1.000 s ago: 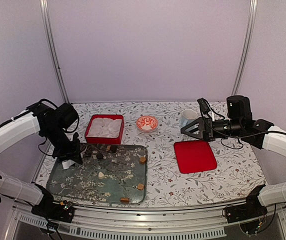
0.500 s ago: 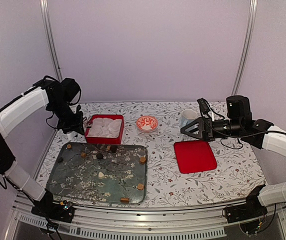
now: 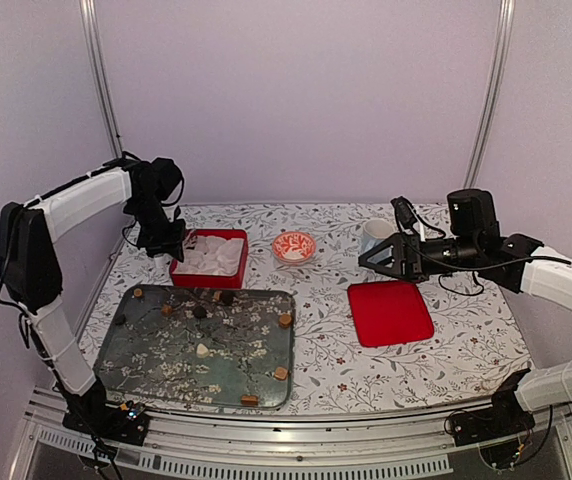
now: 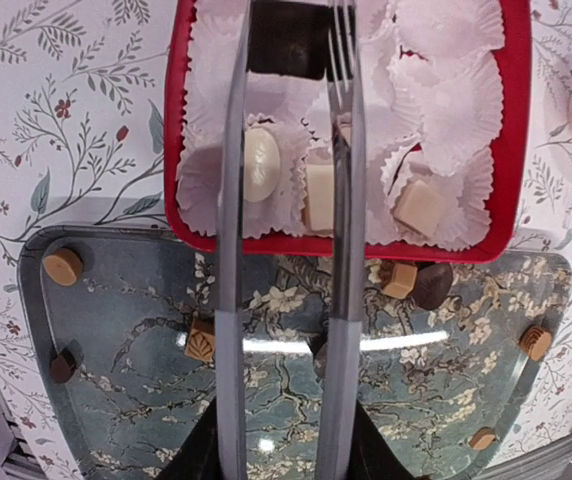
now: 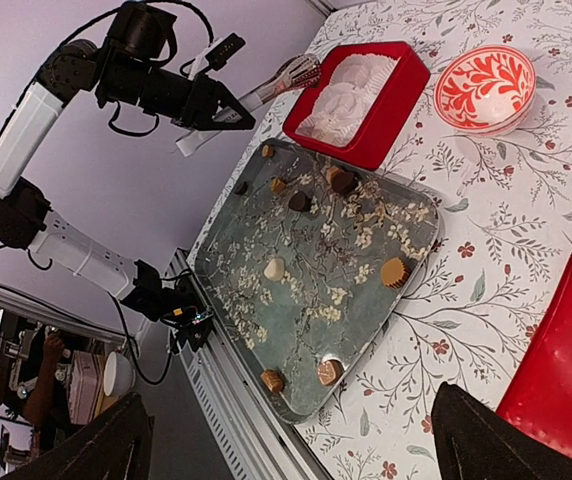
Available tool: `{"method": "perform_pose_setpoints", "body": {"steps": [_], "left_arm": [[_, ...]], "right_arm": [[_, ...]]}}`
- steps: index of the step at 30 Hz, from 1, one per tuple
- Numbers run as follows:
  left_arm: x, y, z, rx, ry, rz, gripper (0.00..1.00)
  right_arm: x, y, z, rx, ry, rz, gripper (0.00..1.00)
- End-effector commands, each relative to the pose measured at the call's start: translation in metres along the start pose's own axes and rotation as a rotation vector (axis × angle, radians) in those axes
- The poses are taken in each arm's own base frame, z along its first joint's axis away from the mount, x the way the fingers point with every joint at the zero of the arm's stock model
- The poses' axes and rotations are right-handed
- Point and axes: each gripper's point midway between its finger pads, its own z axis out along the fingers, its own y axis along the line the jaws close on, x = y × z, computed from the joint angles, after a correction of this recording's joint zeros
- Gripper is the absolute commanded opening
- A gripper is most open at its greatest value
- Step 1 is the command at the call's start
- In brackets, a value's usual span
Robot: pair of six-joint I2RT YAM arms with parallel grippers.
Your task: Pack the chocolate
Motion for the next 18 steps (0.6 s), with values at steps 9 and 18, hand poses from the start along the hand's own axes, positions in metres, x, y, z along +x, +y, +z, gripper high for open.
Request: {"method": "perform_pose_setpoints", "body": {"steps": [9, 18], "left_arm": [[-0.024, 0.011, 0.028, -0.044, 0.000, -0.002, 0.28], [-0.021, 0.009, 0.036, -0.025, 0.028, -0.013, 0.35]], "right_arm": [[-0.007, -0.004, 0.000, 0.031, -0.012, -0.006, 0.99], [-0.007, -0.005, 0.001, 0.036, -0.002, -0.011, 0.99]]}}
